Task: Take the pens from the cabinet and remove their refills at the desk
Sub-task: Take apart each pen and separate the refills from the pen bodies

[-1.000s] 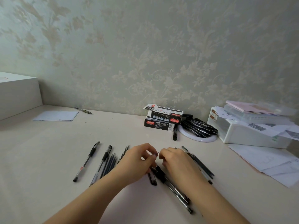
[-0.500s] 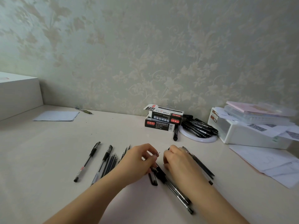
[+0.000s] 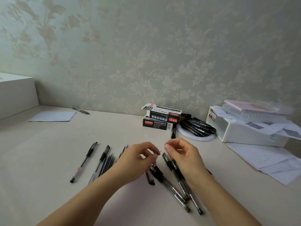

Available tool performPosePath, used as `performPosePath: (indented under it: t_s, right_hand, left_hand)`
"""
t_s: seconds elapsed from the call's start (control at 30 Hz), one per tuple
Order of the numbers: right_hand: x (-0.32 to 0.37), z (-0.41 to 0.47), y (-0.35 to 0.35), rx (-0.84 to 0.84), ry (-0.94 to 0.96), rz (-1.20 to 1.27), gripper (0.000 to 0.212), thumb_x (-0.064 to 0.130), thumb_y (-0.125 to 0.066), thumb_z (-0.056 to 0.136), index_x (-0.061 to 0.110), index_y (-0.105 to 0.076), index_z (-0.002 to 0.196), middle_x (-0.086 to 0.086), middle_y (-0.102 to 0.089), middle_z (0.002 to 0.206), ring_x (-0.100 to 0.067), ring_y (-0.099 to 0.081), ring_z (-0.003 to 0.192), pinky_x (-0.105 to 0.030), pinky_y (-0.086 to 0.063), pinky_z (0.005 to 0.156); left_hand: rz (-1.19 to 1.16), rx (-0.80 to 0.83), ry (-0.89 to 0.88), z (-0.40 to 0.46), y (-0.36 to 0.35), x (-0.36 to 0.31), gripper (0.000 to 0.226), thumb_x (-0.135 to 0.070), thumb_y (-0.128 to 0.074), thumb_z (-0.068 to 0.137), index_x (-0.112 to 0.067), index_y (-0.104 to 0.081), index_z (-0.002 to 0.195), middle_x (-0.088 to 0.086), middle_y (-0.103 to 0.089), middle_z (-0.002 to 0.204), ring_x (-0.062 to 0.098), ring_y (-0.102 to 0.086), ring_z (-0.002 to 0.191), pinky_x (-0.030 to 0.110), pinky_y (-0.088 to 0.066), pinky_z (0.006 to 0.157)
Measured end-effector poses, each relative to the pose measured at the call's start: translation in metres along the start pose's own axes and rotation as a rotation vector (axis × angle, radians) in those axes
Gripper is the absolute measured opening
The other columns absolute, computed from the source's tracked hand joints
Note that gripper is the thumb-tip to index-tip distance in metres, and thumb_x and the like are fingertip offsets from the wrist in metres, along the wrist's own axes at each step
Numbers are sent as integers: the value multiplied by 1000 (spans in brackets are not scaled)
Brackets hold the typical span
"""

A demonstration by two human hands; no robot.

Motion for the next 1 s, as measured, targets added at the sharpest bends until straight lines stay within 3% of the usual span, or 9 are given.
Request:
performPosePath:
  t_s: [0.33, 0.47, 1.0]
  right_hand:
    - [2, -5, -8, 143, -29, 103, 6, 8, -62, 94, 9, -67, 97, -5, -72, 77, -8, -65, 66, -16, -51, 63]
    - [2, -4, -7, 164, -30, 112, 7, 9, -61, 95, 11, -67, 98, -5, -74, 79, -8, -66, 70, -17, -52, 66]
    - [1, -3, -4, 216, -31, 89, 7, 10, -62, 94, 10, -68, 98, -5, -74, 80, -9, -66, 70, -19, -53, 67]
  left_hand:
    - [4, -17, -37, 0, 1, -1, 13, -23, -64, 90, -34, -66, 84, -8, -70, 76, 6, -57, 51, 24, -49, 55]
    - [25, -21, -44, 1, 2, -2, 13, -24, -64, 90, -34, -65, 84, -10, -71, 75, 4, -57, 51, 18, -47, 54]
    - [43, -11, -64, -1, 3, -5, 10, -26, -64, 90, -35, -66, 85, -12, -71, 75, 2, -57, 52, 19, -47, 57]
Point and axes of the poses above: each hand's wrist, its own z-axis towards the middle knuckle, its own y-axis out of the back of the hand, x = y × z, the point moved 3 cm from there along z, towards the middle knuckle
